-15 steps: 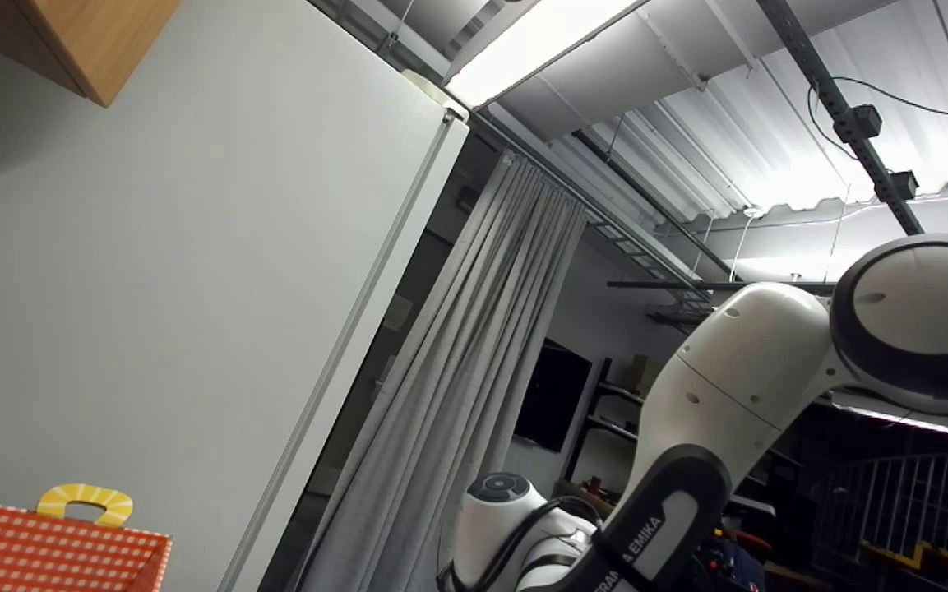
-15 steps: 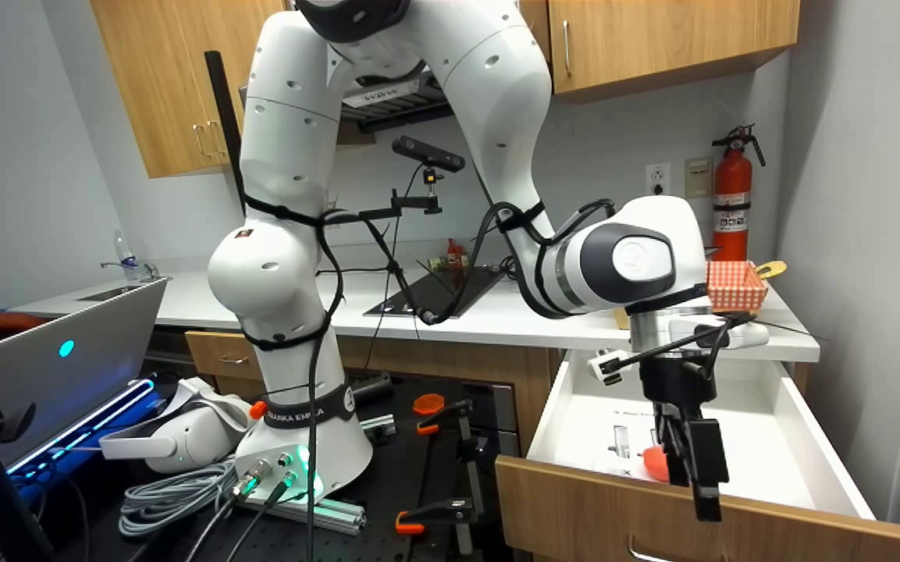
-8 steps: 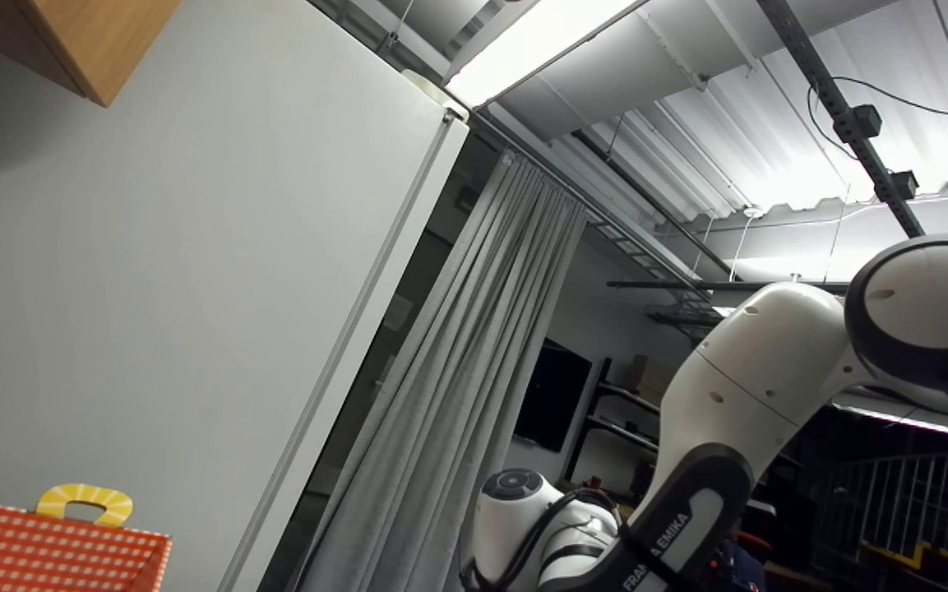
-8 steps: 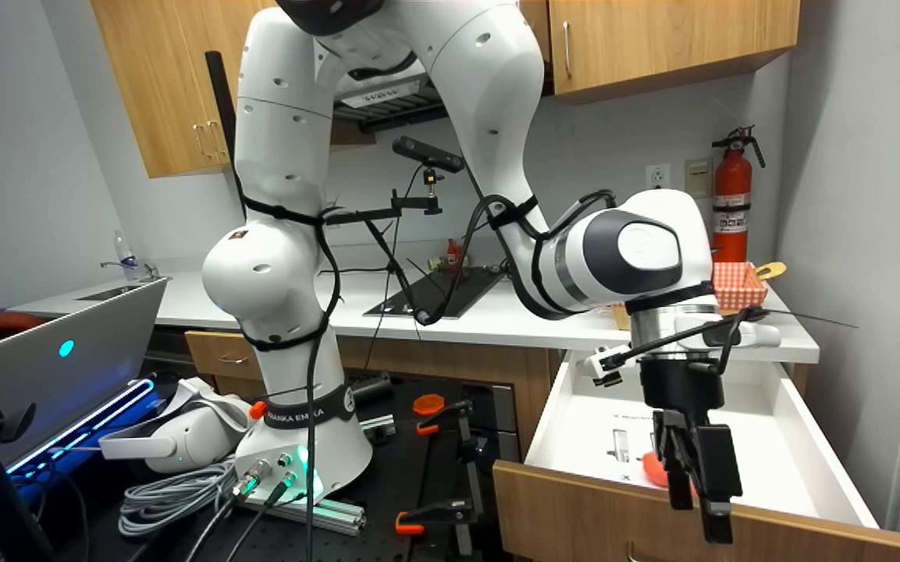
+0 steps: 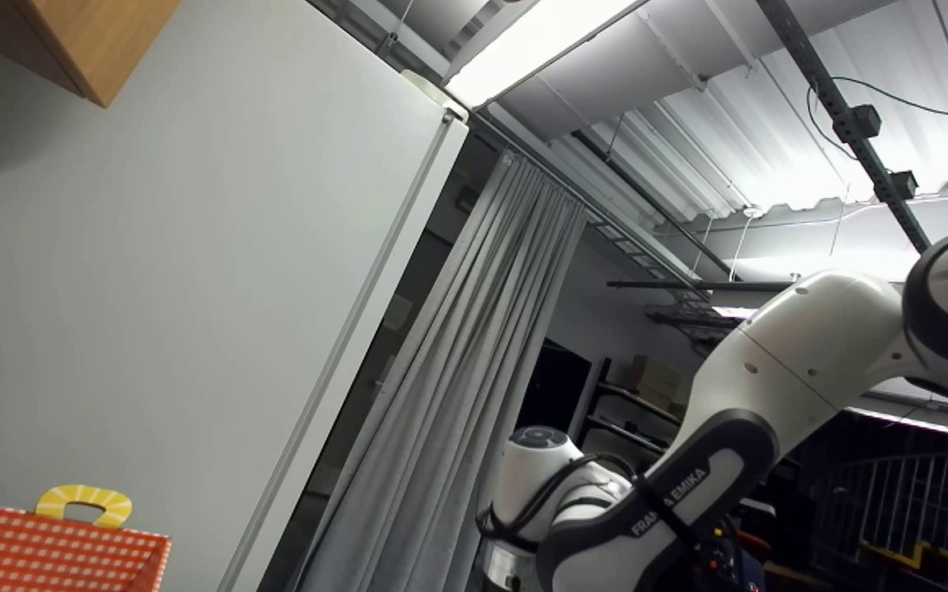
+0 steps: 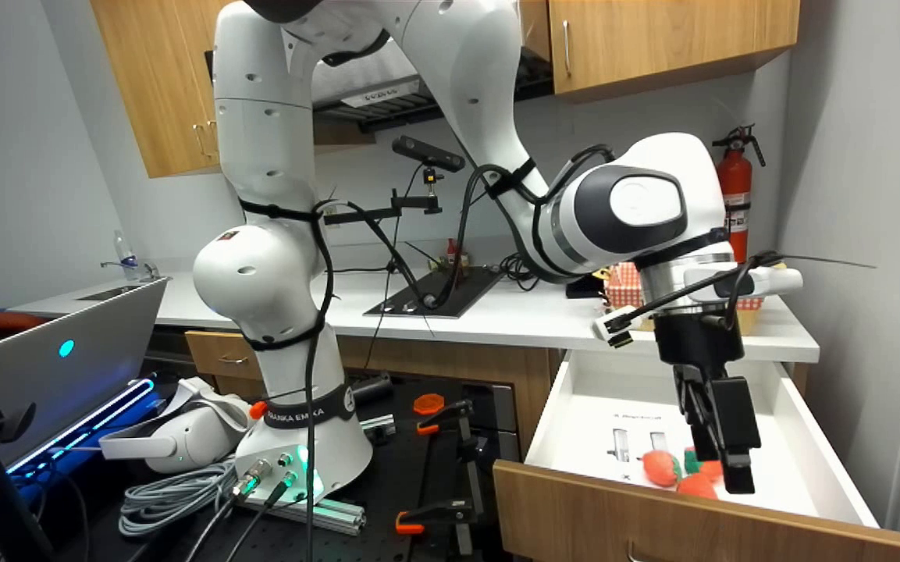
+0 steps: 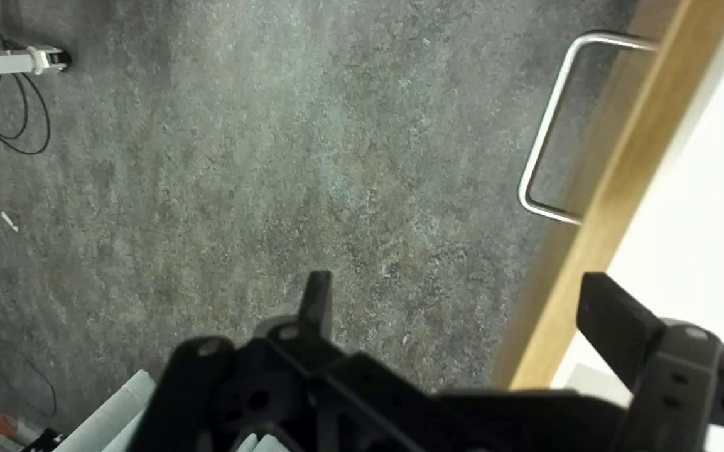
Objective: Open the top right drawer fully
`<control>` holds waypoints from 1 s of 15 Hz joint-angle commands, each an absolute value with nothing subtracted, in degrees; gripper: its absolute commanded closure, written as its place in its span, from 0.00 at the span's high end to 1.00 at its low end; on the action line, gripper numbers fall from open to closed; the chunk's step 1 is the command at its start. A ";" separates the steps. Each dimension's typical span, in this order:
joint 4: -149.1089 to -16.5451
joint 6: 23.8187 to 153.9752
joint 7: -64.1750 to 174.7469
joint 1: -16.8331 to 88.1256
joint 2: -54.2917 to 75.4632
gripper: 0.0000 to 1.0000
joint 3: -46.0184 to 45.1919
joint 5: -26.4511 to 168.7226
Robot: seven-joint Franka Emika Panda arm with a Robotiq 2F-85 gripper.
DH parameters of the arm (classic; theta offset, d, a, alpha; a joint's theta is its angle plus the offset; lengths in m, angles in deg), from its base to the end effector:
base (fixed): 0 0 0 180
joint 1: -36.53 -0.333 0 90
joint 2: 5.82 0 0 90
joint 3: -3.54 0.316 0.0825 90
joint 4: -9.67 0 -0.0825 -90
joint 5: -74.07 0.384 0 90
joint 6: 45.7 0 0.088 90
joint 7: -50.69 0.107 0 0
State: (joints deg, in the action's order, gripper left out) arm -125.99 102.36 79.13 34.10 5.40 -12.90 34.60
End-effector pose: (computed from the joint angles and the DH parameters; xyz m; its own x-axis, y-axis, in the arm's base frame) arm 0.4958 -0.1141 0.2464 0.9878 -0.1258 0.0923 -0.1524 -0.9049 0.3975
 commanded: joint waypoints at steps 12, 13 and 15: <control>-128.83 102.25 47.28 35.24 -8.23 1.00 3.68 86.75; -128.80 102.42 45.68 34.96 -8.64 1.00 4.11 89.13; -128.77 102.16 42.70 34.46 -9.33 1.00 4.70 93.22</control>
